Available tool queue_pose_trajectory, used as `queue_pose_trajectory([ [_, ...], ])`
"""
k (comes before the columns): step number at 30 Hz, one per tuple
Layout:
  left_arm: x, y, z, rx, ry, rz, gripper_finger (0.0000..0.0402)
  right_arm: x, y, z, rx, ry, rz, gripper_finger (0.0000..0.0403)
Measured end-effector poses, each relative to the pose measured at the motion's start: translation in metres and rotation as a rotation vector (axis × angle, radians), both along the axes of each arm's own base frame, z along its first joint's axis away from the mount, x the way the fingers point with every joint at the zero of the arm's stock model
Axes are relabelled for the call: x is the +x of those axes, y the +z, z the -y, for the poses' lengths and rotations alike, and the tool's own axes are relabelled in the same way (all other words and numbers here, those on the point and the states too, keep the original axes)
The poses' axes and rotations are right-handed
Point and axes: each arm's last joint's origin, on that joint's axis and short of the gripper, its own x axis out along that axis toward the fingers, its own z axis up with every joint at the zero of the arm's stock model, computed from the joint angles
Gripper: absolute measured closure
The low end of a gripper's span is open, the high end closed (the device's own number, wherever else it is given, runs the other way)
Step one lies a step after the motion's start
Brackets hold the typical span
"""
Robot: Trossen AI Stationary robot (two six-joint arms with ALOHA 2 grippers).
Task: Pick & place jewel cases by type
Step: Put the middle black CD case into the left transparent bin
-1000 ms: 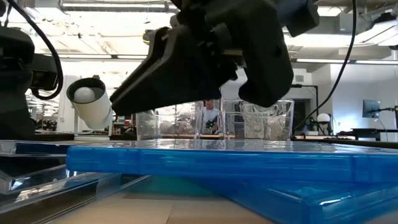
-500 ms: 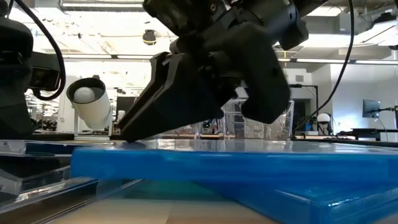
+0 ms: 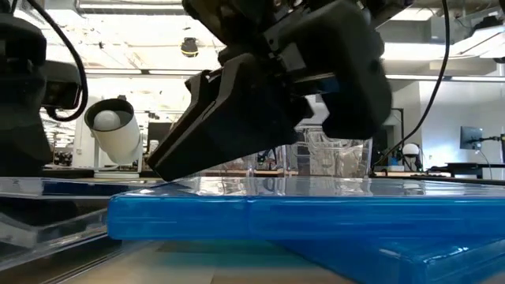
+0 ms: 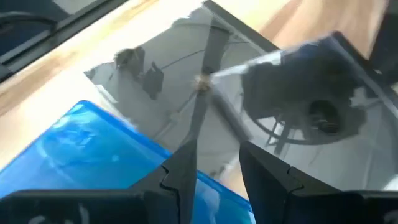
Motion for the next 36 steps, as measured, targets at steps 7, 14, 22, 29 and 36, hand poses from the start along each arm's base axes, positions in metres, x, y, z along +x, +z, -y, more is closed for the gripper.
queue_pose_trajectory([
  [7,0.007,0.002,-0.004,0.006,-0.008,0.027,0.0194,0.003,0.000,0.010,0.051,-0.044,-0.027,0.0311],
  [14,0.010,0.002,-0.008,0.001,-0.020,0.014,0.0194,0.001,-0.003,0.010,0.039,-0.045,-0.062,0.0312],
  [22,0.012,0.000,-0.011,-0.041,-0.043,-0.027,0.0194,0.000,-0.003,0.010,0.038,-0.044,-0.071,0.0312],
  [29,0.013,-0.001,-0.015,-0.046,-0.035,-0.053,0.0194,0.000,-0.003,0.010,0.043,-0.051,-0.077,0.0312],
  [36,0.015,0.000,-0.017,-0.066,-0.050,-0.056,0.0194,0.000,-0.003,0.011,0.043,-0.053,-0.077,0.0312],
])
